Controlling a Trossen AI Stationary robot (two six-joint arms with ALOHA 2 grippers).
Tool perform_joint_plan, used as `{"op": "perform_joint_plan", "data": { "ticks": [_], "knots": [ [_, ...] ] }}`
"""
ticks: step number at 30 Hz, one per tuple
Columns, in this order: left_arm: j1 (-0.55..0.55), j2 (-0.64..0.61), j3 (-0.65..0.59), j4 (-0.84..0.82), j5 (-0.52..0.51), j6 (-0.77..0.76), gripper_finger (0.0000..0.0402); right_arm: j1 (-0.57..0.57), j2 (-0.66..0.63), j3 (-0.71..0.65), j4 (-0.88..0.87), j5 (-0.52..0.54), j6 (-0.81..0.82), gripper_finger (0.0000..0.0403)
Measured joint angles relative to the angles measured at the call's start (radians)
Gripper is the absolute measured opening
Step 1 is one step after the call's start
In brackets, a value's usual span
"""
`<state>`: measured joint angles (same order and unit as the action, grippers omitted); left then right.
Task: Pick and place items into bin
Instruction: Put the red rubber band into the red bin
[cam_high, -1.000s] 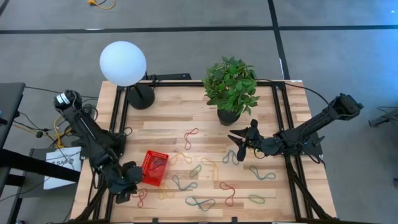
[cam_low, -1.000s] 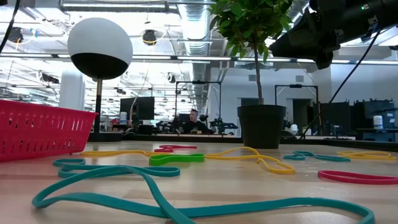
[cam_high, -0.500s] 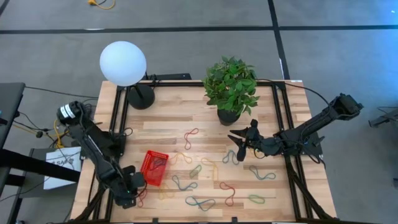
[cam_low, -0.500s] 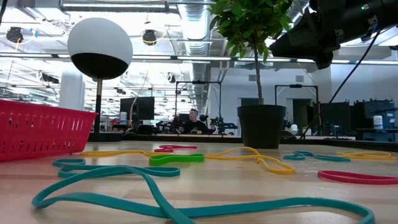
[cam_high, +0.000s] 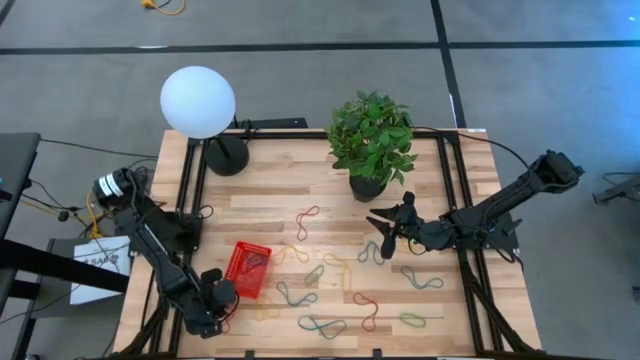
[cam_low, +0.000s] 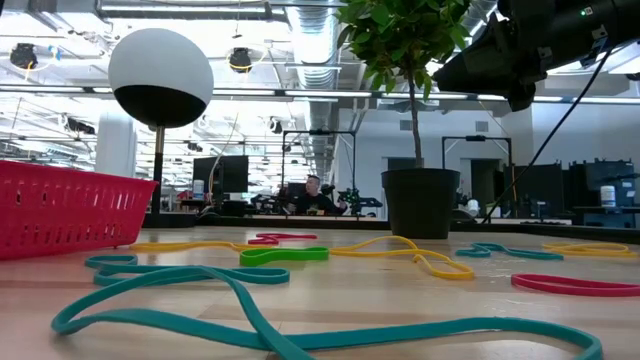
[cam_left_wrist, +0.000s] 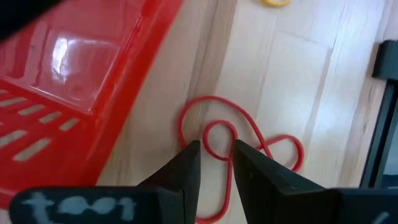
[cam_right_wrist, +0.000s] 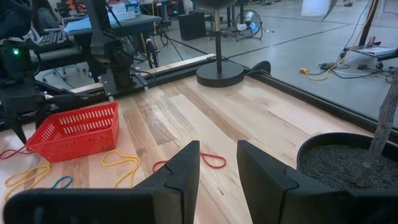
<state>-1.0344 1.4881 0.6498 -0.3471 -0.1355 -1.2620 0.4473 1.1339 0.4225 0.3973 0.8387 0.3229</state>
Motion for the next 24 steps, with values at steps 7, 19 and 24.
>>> {"op": "perform_joint_plan", "data": {
  "ticks": [7,19,24],
  "knots": [
    [-0.022,0.057,0.008,0.001,0.003,0.023,0.0082,0.000,0.000,0.000,0.000,-0.001,0.000,0.0103],
    [-0.059,0.065,0.078,-0.137,-0.005,0.152,0.0006,0.000,0.000,0.000,0.001,-0.003,0.151,0.0103],
    [-0.087,0.065,0.159,-0.290,0.025,0.155,0.0001,0.000,0.000,0.000,0.000,-0.003,0.151,0.0103]
  ]
}}
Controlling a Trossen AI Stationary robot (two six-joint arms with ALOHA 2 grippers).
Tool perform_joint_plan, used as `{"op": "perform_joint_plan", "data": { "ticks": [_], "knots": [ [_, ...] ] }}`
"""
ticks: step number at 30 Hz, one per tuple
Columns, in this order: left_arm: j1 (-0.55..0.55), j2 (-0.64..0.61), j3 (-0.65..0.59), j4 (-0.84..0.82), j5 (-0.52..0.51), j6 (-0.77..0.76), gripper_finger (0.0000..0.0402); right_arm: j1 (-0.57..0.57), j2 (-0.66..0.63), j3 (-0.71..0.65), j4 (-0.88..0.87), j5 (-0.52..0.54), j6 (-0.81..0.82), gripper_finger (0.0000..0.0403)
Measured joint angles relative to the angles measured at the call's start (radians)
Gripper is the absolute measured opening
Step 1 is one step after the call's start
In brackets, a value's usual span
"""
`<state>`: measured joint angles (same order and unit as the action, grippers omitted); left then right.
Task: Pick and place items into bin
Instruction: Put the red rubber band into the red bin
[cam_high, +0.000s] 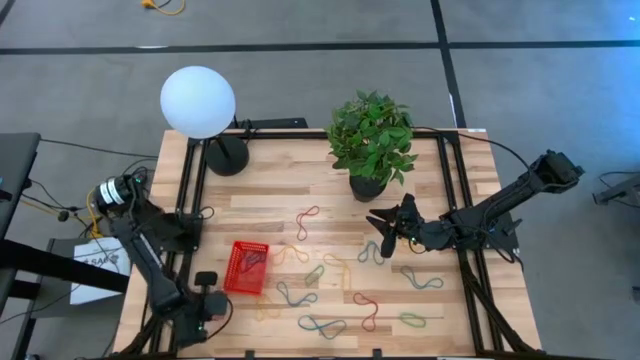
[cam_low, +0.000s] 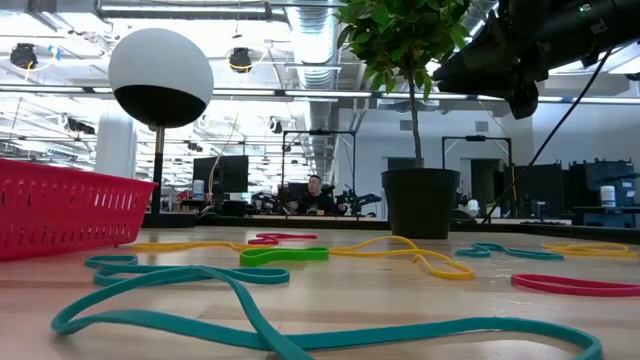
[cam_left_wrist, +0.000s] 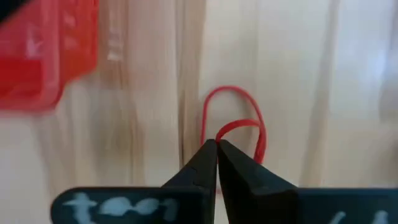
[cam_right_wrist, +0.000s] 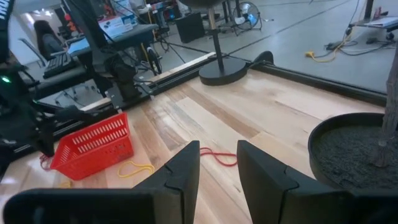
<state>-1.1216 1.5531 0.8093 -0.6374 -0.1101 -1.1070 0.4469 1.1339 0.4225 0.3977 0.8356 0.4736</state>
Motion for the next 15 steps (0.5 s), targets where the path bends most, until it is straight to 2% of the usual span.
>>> {"op": "perform_joint_plan", "data": {
  "ticks": [3,6,11,15],
  "knots": [
    [-0.019,-0.002,0.112,-0.191,-0.032,-0.002,0.0000,0.000,0.000,0.000,0.000,0.000,-0.001,0.0103],
    [-0.041,-0.002,0.230,-0.385,-0.114,-0.010,0.0000,0.000,0.000,0.000,0.000,0.000,-0.001,0.0103],
    [-0.057,-0.003,0.387,-0.687,-0.322,-0.029,0.0000,0.000,0.000,0.000,0.000,0.000,-0.002,0.0103],
    [-0.042,-0.004,0.472,-0.927,-0.459,-0.147,0.0000,0.000,0.000,0.000,0.000,0.000,-0.002,0.0103]
  ]
}}
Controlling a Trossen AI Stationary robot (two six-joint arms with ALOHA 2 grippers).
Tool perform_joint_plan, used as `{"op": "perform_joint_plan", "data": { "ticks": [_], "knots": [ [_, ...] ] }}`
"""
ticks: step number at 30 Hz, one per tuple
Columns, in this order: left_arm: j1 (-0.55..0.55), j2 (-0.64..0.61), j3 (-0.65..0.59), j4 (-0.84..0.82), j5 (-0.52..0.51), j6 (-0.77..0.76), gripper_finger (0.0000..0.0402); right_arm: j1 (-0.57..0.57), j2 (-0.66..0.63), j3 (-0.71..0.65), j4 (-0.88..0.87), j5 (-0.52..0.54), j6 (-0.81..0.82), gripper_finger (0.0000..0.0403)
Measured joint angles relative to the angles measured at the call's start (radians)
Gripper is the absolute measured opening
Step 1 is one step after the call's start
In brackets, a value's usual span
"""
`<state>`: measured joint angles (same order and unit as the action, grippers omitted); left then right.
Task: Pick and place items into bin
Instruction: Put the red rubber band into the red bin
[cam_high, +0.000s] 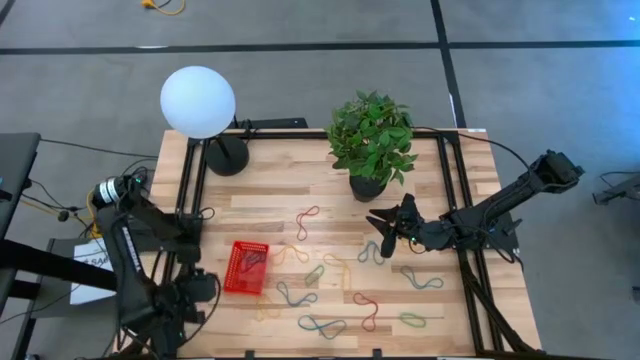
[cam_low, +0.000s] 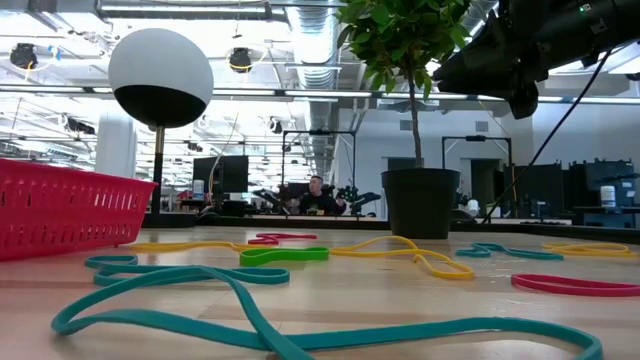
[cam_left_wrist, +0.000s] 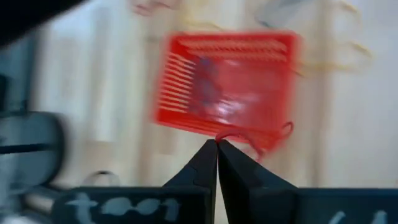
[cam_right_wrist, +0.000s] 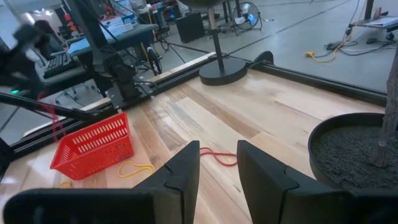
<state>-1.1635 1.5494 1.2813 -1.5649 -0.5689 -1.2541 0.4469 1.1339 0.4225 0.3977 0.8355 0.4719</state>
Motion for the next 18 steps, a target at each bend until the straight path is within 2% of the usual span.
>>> {"op": "perform_joint_plan", "data": {
  "ticks": [2,6,11,15,18],
  "knots": [
    [0.013,-0.005,0.020,-0.012,-0.068,-0.024,0.0000,0.000,0.000,0.000,0.000,0.000,0.000,0.0103],
    [0.036,-0.026,0.024,0.021,-0.193,0.045,0.0000,0.000,0.000,0.000,0.000,0.000,0.000,0.0103],
    [0.092,-0.026,0.021,-0.008,-0.300,0.041,0.0000,0.000,0.000,0.000,0.000,0.000,0.000,0.0103],
    [0.139,-0.025,-0.018,0.013,-0.327,0.058,0.0000,0.000,0.000,0.000,0.000,0.000,0.000,0.0103],
    [0.184,-0.025,-0.085,0.060,-0.303,0.020,0.0000,0.000,0.000,0.000,0.000,0.000,0.000,0.0103]
  ]
}}
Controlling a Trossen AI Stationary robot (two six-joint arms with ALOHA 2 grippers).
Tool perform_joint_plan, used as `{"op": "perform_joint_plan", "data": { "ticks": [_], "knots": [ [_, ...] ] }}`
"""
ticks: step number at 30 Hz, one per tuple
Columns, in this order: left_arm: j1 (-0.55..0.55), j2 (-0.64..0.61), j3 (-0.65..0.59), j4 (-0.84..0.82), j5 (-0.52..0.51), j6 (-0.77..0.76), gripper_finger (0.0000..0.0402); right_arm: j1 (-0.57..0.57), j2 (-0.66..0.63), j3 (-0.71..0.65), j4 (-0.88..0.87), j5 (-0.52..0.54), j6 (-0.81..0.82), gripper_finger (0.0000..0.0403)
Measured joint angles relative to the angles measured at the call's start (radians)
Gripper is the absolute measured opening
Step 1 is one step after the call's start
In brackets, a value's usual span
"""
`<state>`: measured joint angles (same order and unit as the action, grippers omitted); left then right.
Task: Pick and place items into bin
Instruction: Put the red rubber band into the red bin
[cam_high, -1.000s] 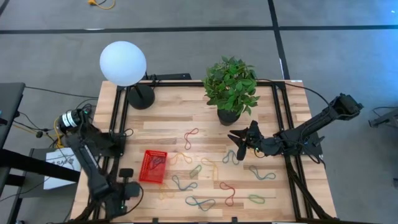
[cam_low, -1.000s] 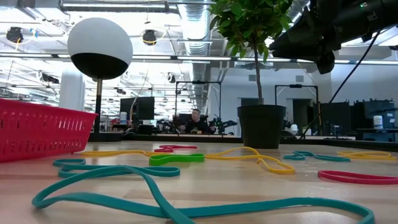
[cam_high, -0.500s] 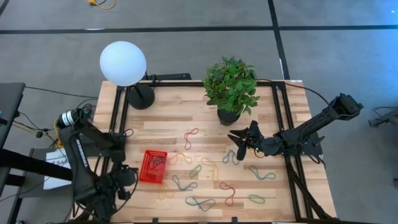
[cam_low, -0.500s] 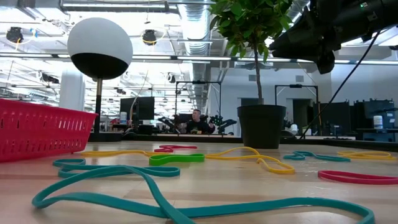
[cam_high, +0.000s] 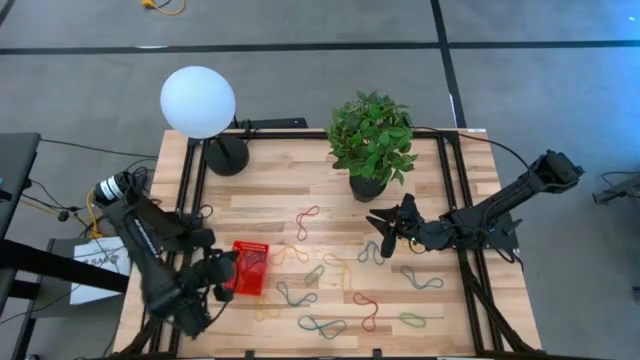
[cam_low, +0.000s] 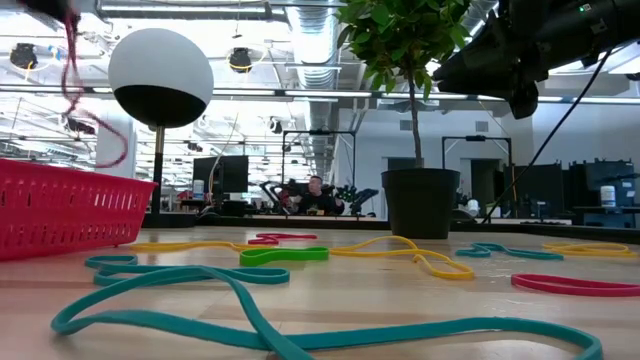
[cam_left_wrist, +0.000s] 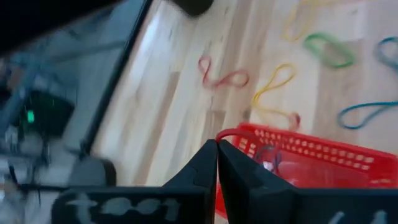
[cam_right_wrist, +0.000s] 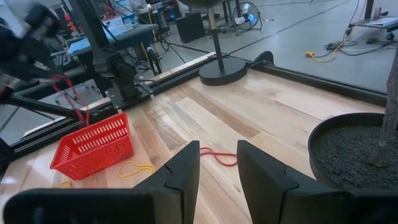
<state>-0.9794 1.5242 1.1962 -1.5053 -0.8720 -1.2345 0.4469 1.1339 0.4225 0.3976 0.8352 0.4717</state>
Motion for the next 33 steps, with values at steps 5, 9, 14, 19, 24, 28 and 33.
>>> {"op": "perform_joint_plan", "data": {
  "ticks": [5,9,14,19,24,28,33],
  "knots": [
    [0.053,0.000,-0.136,0.137,0.166,-0.039,0.0000,0.000,0.000,0.000,0.000,0.000,0.000,0.0103],
    [0.070,0.000,-0.201,0.268,0.216,0.004,0.0000,0.000,0.000,0.000,0.000,0.000,0.000,0.0103],
    [0.082,-0.001,-0.231,0.412,0.244,0.109,0.0000,0.000,0.000,0.000,0.000,0.000,0.000,0.0103],
    [0.101,-0.002,-0.232,0.427,0.253,0.151,0.0003,0.000,0.000,0.000,0.000,0.000,0.000,0.0103],
    [0.124,-0.002,-0.232,0.428,0.298,0.190,0.0031,0.000,0.000,0.000,0.000,0.000,0.000,0.0103],
    [0.139,-0.002,-0.232,0.428,0.311,0.203,0.0064,0.000,0.000,0.000,0.000,0.000,0.000,0.0103],
    [0.151,-0.002,-0.232,0.426,0.311,0.211,0.0100,0.000,0.000,0.000,0.000,0.000,0.000,0.0103]
  ]
}}
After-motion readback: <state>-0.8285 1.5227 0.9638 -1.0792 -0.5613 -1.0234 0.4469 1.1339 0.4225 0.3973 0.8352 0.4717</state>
